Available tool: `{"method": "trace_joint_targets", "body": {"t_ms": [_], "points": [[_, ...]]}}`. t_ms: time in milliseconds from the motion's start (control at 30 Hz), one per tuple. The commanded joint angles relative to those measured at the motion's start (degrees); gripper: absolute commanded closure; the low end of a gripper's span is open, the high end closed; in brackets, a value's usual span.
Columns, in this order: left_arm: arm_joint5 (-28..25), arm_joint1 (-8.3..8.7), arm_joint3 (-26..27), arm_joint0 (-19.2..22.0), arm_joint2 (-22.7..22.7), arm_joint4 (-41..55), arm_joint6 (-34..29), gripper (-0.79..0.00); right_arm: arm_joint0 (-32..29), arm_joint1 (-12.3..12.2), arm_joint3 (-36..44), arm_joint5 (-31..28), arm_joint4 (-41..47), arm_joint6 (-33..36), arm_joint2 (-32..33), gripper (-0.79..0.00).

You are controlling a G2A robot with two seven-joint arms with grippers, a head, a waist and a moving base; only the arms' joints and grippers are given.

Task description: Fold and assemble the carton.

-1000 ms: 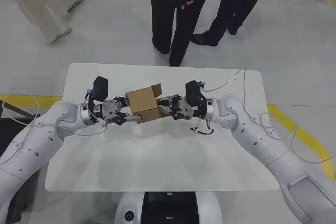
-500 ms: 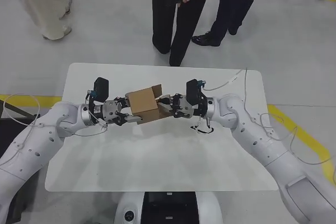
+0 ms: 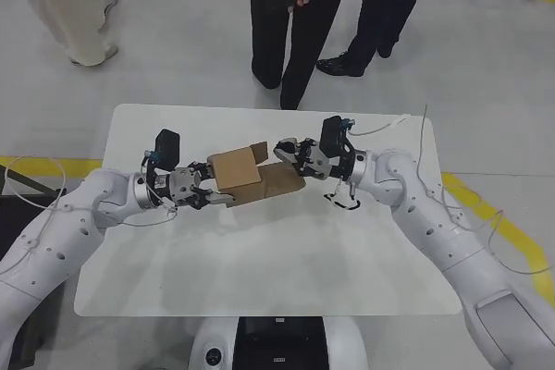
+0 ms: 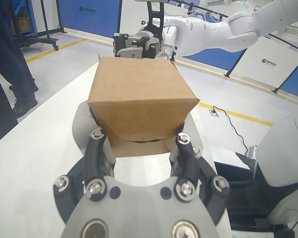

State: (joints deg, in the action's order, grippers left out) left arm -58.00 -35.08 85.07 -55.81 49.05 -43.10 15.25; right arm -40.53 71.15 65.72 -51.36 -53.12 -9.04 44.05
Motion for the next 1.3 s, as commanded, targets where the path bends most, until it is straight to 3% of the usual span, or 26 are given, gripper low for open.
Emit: {"method": "trace_joint_targets", "body": {"t_ms": [0, 233, 600, 1267], "points": [[0.0, 0.05, 0.3, -0.2, -0.1, -0.1, 0.0, -0.409, 0.1, 0.2, -0.2, 1.9, -0.3, 0.3, 0.2, 0.0], [0.0, 0.15, 1.2, -0.5, -0.5, -0.4, -0.1, -0.416, 0.7, 1.4, -1.7, 6.2, -0.4, 1.2, -0.4, 0.0], [0.0, 0.4, 0.8, -0.4, -0.6, -0.6, 0.3, -0.419, 2.2, 3.0, -2.7, 2.1, -1.2, 2.8, -2.3, 0.0], [0.0, 0.86, -0.1, -0.1, -0.3, -0.5, 1.1, -0.422, -0.9, 2.9, 4.2, 0.7, -2.9, 7.8, -0.5, 0.0]]}}
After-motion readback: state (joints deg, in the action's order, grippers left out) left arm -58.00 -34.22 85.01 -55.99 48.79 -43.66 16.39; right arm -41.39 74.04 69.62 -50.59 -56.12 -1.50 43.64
